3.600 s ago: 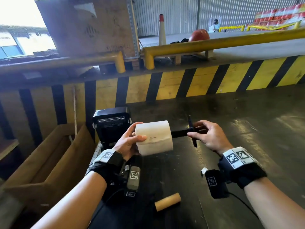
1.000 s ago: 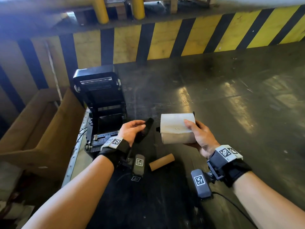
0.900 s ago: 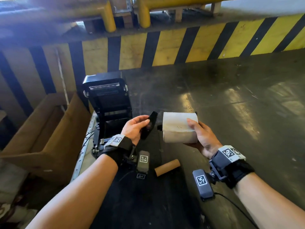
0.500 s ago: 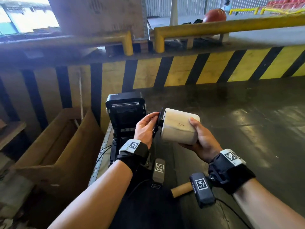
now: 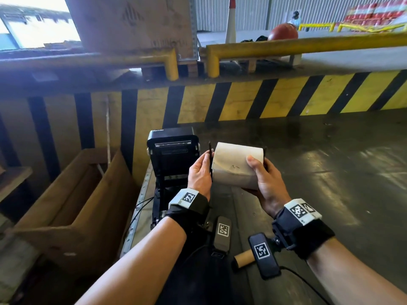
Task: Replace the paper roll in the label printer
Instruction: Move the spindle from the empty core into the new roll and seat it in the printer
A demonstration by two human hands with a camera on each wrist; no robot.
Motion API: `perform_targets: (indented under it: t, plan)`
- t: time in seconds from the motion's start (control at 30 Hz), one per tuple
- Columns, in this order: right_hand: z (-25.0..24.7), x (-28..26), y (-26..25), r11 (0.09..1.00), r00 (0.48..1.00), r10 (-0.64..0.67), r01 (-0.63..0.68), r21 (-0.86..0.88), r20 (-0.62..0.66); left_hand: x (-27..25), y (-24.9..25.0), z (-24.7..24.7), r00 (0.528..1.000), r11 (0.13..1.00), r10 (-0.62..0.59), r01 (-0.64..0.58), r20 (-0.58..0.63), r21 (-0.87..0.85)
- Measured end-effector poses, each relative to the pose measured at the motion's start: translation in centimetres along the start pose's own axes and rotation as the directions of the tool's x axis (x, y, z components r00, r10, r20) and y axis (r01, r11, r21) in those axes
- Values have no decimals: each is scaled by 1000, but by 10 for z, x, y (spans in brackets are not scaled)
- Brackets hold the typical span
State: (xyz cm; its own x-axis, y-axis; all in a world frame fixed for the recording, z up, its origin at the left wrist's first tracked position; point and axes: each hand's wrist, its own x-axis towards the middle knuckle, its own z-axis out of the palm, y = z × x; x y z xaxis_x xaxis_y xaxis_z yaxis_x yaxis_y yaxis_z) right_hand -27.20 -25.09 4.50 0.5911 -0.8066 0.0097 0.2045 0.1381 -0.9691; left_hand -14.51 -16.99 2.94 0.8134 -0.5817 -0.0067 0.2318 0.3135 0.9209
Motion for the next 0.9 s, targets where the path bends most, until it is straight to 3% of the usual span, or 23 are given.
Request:
perform_targets:
  t: [0.23,0.5,0.63,0.77,0.9]
  plan:
    - [21,-1,1,993,994,-90,94,-67,64,-2,15,-22,999,1000,-16,16,42,-2]
    - [51,-2,11,979,966,-175,192,-75,189,-2,48,-71,994,972,-95,83,48,218]
    - [68,-5,25,983,963,-133,159,-95,234,-1,71,-99,962,944,-264,244,70,221]
    - [93,-11,46,988,960,-91,120,-96,266,-8,70,-126,961,913,-228,156,156,378]
    - [109,-7,64,976,942,41,33,-214,333,-9,61,-155,955,895,-256,176,150,409]
